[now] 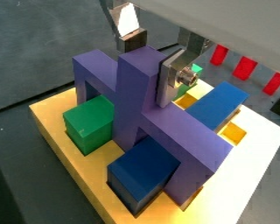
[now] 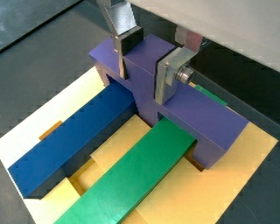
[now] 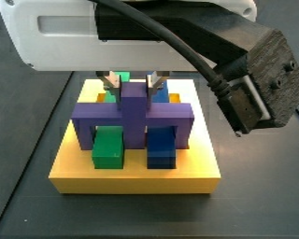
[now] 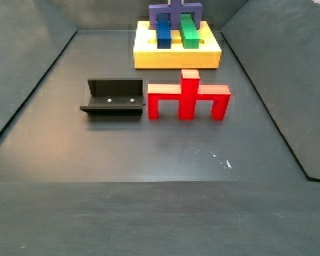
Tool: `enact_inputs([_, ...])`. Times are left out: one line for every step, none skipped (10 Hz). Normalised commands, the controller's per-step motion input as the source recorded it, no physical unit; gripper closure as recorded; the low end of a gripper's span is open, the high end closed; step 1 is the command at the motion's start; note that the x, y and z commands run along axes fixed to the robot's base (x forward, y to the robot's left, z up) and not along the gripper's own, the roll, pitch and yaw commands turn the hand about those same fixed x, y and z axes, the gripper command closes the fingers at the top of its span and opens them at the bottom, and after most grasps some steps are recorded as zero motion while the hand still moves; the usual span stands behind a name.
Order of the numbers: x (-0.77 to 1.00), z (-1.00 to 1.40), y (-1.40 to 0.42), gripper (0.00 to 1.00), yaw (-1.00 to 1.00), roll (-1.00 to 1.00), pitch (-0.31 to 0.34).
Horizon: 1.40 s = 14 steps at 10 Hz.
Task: Pick up the purple object. Move up. Place the purple object on the fixture. Regrasp the purple object. Move to above the board. Insert the purple object.
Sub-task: Insert the purple object.
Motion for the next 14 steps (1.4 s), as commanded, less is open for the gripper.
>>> enact_inputs([0.06,-0.42,0.0,1.0,0.0,0.12,0.0])
enact_inputs([0.0,-0.08,0.0,1.0,0.07,0.0,0.0])
enact_inputs([0.0,0.0,-0.06,1.0,0.01,0.02,0.0])
enact_inputs([0.0,-0.07,-0.01,1.0,0.0,0.0,-0.021])
enact_inputs([0.0,-0.27,0.0,1.0,0.0,0.0,-0.093])
enact_inputs([0.04,-0.28,0.0,1.0,0.07,0.0,-0.08])
enact_inputs([0.14,-0.2,-0.01,1.0,0.13,0.06,-0.004])
enact_inputs([0.02,-0.23,0.0,1.0,0.03,0.0,-0.047])
enact_inputs([0.06,-0.12,-0.02,1.0,0.0,0.0,-0.019])
enact_inputs([0.2,-0.13,0.0,1.0,-0.05,0.0,-0.046])
enact_inputs([0.34,-0.17,-0.02,1.0,0.0,0.0,-0.054])
enact_inputs([0.38,-0.23,-0.04,1.0,0.05,0.0,-0.066])
enact_inputs([0.38,-0.27,0.0,1.0,0.05,0.0,-0.086])
enact_inputs([0.41,-0.19,0.0,1.0,0.0,0.14,0.0])
